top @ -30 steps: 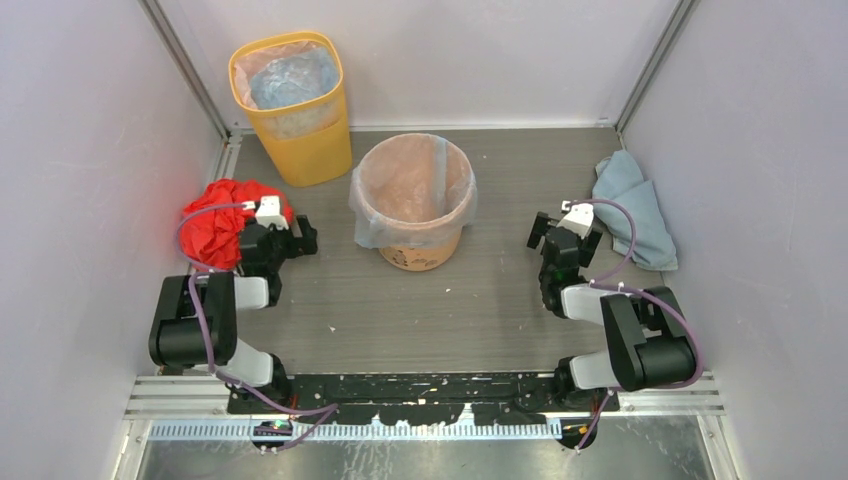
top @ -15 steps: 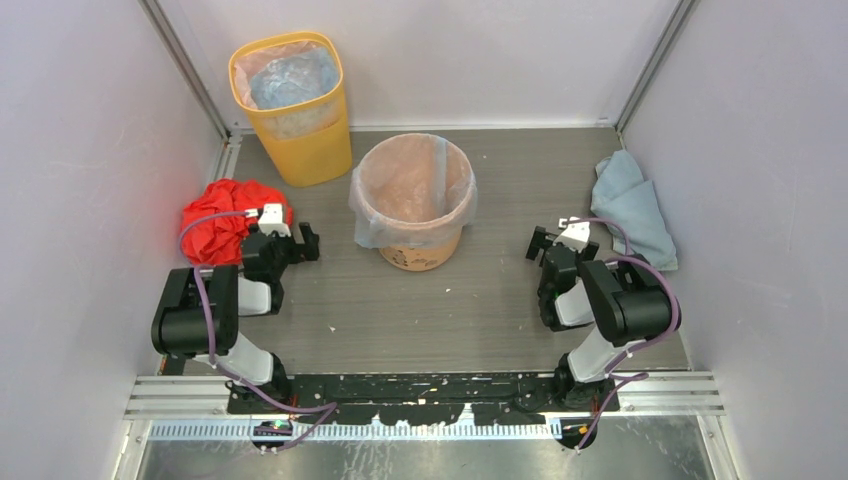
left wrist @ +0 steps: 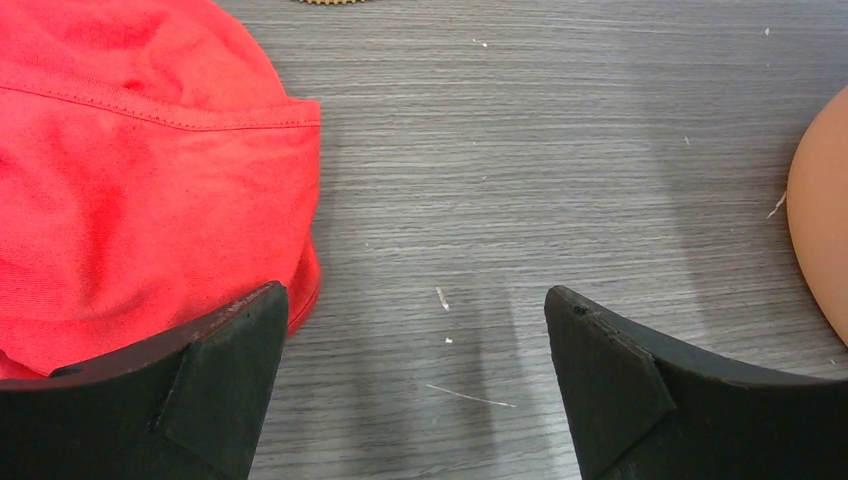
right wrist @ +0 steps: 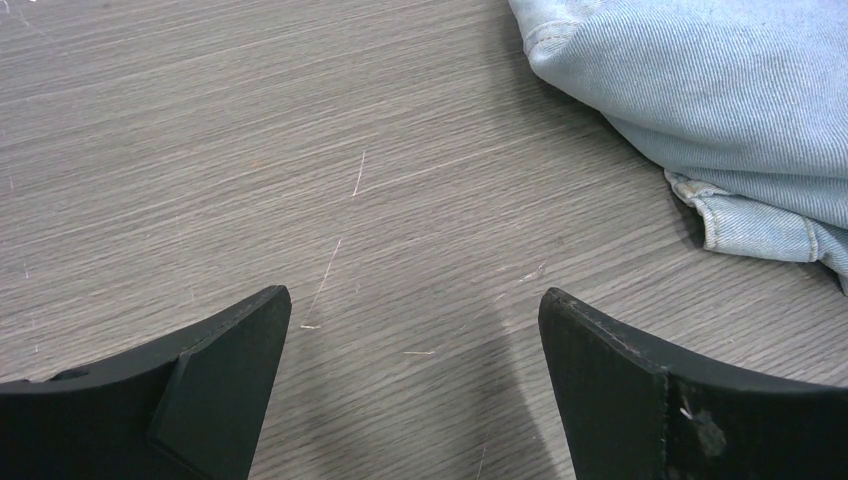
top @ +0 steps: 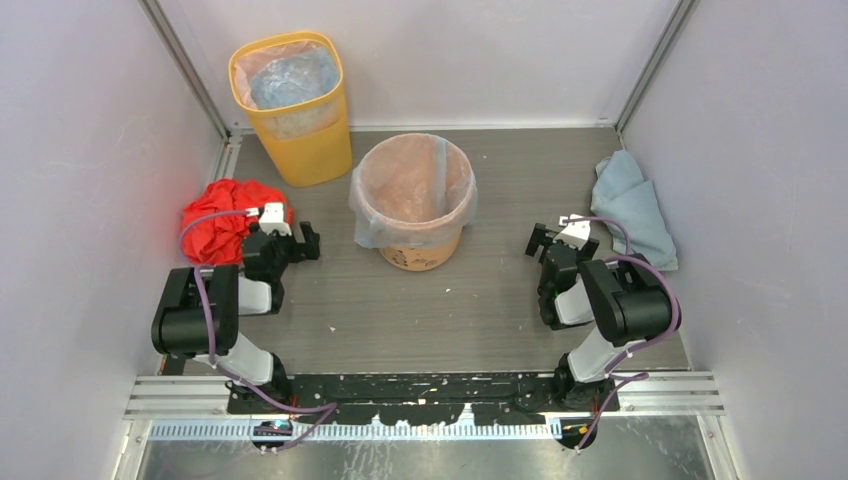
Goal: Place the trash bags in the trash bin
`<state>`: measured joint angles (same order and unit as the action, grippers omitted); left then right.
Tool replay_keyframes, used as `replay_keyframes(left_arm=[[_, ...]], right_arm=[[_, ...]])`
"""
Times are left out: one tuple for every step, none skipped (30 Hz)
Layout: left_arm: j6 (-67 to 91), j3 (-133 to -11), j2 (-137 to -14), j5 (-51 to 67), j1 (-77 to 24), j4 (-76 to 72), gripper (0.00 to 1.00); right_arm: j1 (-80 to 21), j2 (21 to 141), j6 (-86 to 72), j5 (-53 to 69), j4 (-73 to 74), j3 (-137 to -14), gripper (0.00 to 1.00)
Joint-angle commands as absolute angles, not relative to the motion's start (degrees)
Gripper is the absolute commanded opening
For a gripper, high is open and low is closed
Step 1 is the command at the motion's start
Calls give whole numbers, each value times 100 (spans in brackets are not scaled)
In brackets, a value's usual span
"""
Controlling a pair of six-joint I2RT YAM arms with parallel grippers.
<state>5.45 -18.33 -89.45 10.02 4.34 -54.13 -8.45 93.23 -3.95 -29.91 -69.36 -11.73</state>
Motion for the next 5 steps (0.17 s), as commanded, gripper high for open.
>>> replay_keyframes(left_arm=[[396,-1994,-8913,863,374,-5670,100],[400,-2003,-8916,857,375,-5669,100],[396,-2004,-8915,853,370,-5665,100],[396,-2004,-8919,848,369,-5656,100],[396,-2004,-8914,844,369,-5652,100]], right_arm=[[-817,9200,-342,-3029,-7362,-1278,100],[-822,9195,-339,-3011,-7305,-1296,100],[-822,9173,-356,-3000,-7256,-1316,100],[-817,9164,-356,-3002,-7264,-1298,100],[-820,9171,-348,-3006,-7303,-1291,100]])
